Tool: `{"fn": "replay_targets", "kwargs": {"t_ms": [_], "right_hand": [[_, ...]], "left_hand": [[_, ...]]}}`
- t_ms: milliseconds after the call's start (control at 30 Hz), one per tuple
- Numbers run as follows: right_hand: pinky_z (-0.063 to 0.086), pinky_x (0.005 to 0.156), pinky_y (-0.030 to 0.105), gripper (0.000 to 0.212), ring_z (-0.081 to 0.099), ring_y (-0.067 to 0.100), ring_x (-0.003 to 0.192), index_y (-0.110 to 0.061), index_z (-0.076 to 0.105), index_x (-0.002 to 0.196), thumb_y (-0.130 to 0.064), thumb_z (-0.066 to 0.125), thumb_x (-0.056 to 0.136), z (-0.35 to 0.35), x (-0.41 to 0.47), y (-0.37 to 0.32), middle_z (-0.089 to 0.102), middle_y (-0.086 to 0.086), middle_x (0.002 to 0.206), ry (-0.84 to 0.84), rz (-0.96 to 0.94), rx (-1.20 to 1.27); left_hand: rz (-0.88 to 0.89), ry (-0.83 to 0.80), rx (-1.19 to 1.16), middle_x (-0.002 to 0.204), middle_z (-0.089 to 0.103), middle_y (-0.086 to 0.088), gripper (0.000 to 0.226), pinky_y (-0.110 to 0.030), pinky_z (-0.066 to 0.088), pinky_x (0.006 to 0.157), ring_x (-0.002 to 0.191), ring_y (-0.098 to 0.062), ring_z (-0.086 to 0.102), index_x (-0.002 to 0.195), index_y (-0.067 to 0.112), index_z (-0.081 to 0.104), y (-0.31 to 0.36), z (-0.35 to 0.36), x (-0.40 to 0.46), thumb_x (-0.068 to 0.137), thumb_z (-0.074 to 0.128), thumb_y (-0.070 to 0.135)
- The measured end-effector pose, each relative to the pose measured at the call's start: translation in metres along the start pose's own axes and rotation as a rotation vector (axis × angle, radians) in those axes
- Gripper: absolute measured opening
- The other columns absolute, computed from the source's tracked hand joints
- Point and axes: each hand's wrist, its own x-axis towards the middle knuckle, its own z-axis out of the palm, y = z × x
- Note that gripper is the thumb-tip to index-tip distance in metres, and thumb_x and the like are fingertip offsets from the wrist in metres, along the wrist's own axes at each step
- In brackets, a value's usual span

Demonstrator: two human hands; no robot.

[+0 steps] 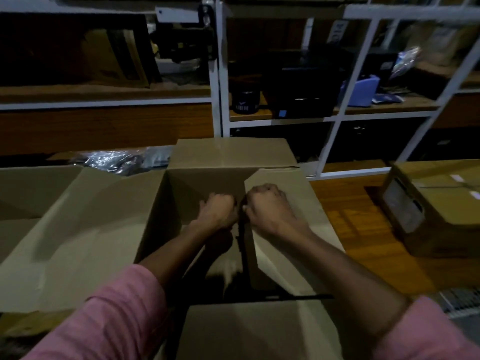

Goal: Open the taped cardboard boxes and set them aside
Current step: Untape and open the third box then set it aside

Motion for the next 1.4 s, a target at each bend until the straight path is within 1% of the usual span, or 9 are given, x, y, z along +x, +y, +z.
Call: {"fn": "replay_targets", "kwargs": {"t_ms": [167,300,433,500,600,767,933,1133,1400], "right_hand": [[0.042,0.103,0.040,0.031,0.048,0.026,0.122,-0.018,0.065,0.121,-0.028,0.065,0.092,-0.014,-0.081,-0.038,0.063,0.005,0.128,-0.004,-0.100,-0.050],[0.037,0.111,0.033,0.037,0.048,0.020,0.124,-0.019,0.062,0.128,-0.030,0.064,0.093,-0.002,-0.135,-0.060,0.060,0.003,0.133,0.082,-0.127,0.000],[0.008,0.123,0.033,0.041,0.044,0.020,0.141,-0.016,0.062,0.135,-0.027,0.055,0.096,-0.005,-0.176,-0.056,0.059,0.005,0.142,0.219,-0.172,-0.031],[0.014,0.126,0.039,0.038,0.042,0.023,0.144,-0.015,0.066,0.128,-0.026,0.051,0.095,-0.001,-0.192,-0.053,0.060,0.009,0.142,0.253,-0.224,-0.063],[0.017,0.125,0.037,0.038,0.043,0.017,0.143,-0.018,0.065,0.128,-0.027,0.044,0.098,0.006,-0.204,-0.043,0.061,0.006,0.141,0.253,-0.220,0.037],[0.045,0.112,0.044,0.046,0.054,0.019,0.129,-0.027,0.041,0.146,-0.025,0.045,0.100,0.001,-0.184,0.007,0.052,0.002,0.146,0.242,0.066,0.217],[0.009,0.126,0.044,0.056,0.015,0.032,0.155,-0.012,0.038,0.153,-0.024,0.050,0.100,-0.007,-0.162,0.054,0.024,0.016,0.165,0.320,0.179,-0.047],[0.022,0.122,0.052,0.056,0.025,0.038,0.149,-0.019,0.035,0.152,-0.031,0.051,0.100,0.009,-0.159,0.095,0.031,0.021,0.160,0.115,0.392,0.023],[0.033,0.119,0.053,0.075,0.032,0.033,0.148,-0.020,0.032,0.156,-0.006,0.066,0.090,0.016,-0.151,0.105,0.034,0.013,0.161,0.099,0.389,0.249]], "left_hand": [[0.241,-0.177,-0.200,0.130,0.065,-0.014,0.034,-0.030,0.045,0.095,0.121,-0.032,0.060,0.130,0.007,0.061,0.002,0.001,-0.041,0.097,0.051,0.010],[0.389,-0.207,-0.327,0.144,0.056,-0.011,0.068,-0.041,0.044,0.109,0.130,-0.027,0.054,0.156,0.021,0.037,0.001,0.005,-0.070,0.092,0.060,0.015],[0.436,-0.141,-0.425,0.152,0.044,-0.015,0.085,-0.046,0.040,0.114,0.138,-0.029,0.046,0.163,0.030,0.016,0.011,0.002,-0.092,0.089,0.060,0.027],[0.467,-0.095,-0.455,0.162,0.031,-0.014,0.094,-0.051,0.038,0.117,0.146,-0.031,0.036,0.162,0.039,0.003,0.019,-0.001,-0.098,0.088,0.061,0.032],[0.473,-0.091,-0.442,0.169,0.009,-0.012,0.100,-0.056,0.031,0.120,0.153,-0.036,0.018,0.161,0.040,-0.007,0.038,-0.010,-0.105,0.095,0.062,0.013],[0.382,0.036,-0.320,0.171,0.004,-0.005,0.074,-0.061,0.026,0.119,0.151,-0.038,0.018,0.162,0.029,0.015,0.083,-0.011,-0.128,0.101,0.054,0.019],[0.187,-0.024,-0.117,0.162,0.028,-0.008,0.049,-0.062,0.031,0.113,0.142,-0.037,0.033,0.150,0.021,0.038,0.110,0.044,-0.153,0.105,0.038,0.040],[0.254,0.110,0.009,0.142,0.053,-0.007,0.048,-0.054,0.041,0.104,0.126,-0.027,0.048,0.136,0.017,0.054,0.109,0.057,-0.156,0.104,0.028,0.043],[0.274,0.144,0.014,0.134,0.061,-0.005,0.046,-0.049,0.045,0.103,0.119,-0.023,0.054,0.133,0.019,0.057,0.112,0.056,-0.152,0.103,0.030,0.040]]}}
